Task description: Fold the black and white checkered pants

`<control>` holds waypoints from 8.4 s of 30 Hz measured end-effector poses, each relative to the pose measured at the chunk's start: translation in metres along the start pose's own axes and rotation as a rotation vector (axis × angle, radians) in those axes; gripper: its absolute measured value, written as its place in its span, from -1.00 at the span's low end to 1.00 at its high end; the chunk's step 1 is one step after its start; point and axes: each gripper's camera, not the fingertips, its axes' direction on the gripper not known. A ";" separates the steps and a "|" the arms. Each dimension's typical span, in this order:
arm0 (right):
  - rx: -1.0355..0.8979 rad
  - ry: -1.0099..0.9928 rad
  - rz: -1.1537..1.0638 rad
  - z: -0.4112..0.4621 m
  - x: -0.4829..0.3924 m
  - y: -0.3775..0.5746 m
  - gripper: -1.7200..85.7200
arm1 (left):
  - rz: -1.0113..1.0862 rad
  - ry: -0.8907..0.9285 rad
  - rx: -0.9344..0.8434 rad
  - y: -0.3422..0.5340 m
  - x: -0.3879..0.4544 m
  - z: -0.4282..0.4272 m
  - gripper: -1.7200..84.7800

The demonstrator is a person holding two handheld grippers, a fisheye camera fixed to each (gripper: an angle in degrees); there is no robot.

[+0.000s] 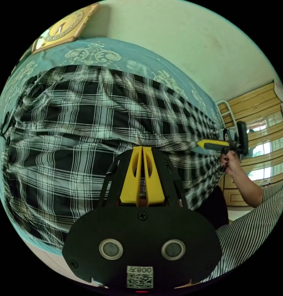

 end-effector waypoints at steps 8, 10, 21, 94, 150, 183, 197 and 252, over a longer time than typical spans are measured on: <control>-0.032 -0.018 -0.050 0.042 0.022 -0.037 -0.95 | -0.056 -0.107 0.254 -0.031 -0.012 -0.115 -0.88; -0.004 -0.059 -0.076 0.051 0.027 -0.061 -0.95 | -0.093 -0.155 0.280 -0.057 -0.028 -0.145 -0.83; 0.049 0.021 -0.212 0.118 0.049 -0.229 -0.83 | -0.110 -0.300 0.103 -0.173 -0.030 -0.181 -0.79; -0.240 -0.024 -0.517 0.548 0.163 -0.188 -0.83 | -0.079 -0.090 0.005 0.094 0.250 -0.441 -0.94; -0.251 -0.153 -0.396 0.479 0.217 -0.112 -0.96 | -0.090 -0.102 -0.032 0.060 0.126 -0.328 -0.96; 0.018 -0.190 -0.148 0.315 0.178 -0.118 -0.95 | 0.011 0.047 -0.006 -0.067 0.026 -0.150 -0.90; 0.055 0.040 -0.314 0.294 0.113 -0.302 -0.83 | 0.247 -0.226 -0.093 -0.225 -0.011 -0.059 -0.80; -0.140 0.287 -0.454 0.395 0.018 -0.426 -0.96 | 0.407 -0.485 -0.301 -0.287 0.002 0.096 -0.93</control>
